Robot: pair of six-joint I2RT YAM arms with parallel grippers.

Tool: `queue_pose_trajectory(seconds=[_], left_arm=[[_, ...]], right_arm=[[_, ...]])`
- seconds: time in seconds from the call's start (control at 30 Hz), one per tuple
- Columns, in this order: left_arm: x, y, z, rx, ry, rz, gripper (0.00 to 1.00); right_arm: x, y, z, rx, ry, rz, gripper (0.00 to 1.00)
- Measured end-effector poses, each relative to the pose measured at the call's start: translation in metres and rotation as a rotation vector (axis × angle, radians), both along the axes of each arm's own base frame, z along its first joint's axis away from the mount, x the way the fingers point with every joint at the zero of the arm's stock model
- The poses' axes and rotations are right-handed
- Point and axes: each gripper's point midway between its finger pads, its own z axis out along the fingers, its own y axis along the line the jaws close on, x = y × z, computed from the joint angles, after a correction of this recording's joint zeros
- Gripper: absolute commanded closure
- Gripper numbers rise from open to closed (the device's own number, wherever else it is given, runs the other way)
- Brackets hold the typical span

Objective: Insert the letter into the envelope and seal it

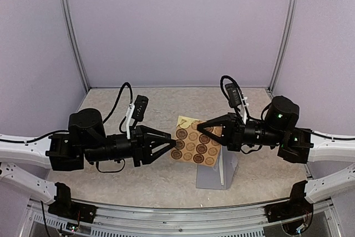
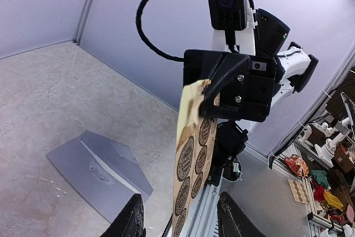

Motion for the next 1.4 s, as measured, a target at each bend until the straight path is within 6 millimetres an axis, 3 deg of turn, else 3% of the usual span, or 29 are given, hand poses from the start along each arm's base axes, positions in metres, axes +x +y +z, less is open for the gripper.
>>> queue_pose_trajectory(seconds=[0.1, 0.23, 0.4, 0.47, 0.6, 0.77, 1.13, 1.4], left_arm=[[0.012, 0.017, 0.012, 0.012, -0.022, 0.097, 0.59], [0.016, 0.032, 0.049, -0.048, -0.06, 0.143, 0.64], [0.012, 0.018, 0.071, -0.074, -0.07, 0.102, 0.65], [0.011, 0.006, 0.067, -0.056, -0.061, 0.071, 0.65], [0.008, -0.017, 0.04, 0.012, -0.017, 0.012, 0.65], [0.004, -0.027, 0.022, 0.049, 0.022, -0.024, 0.65], [0.001, -0.03, 0.018, 0.051, 0.057, -0.047, 0.65], [0.003, -0.032, 0.013, 0.057, 0.076, -0.047, 0.65]], right_arm=[[0.013, -0.002, -0.01, -0.074, 0.025, -0.076, 1.0], [0.025, -0.005, -0.021, -0.151, 0.045, -0.146, 1.0], [0.027, -0.004, -0.037, -0.215, 0.064, -0.153, 1.0], [0.026, -0.002, -0.042, -0.229, 0.066, -0.142, 1.0], [0.021, 0.003, -0.049, -0.247, 0.067, -0.1, 1.0], [0.014, 0.006, -0.047, -0.239, 0.061, -0.052, 1.0], [-0.009, 0.011, -0.03, -0.174, 0.009, 0.086, 1.0], [-0.018, 0.015, -0.031, -0.169, -0.003, 0.142, 1.0]])
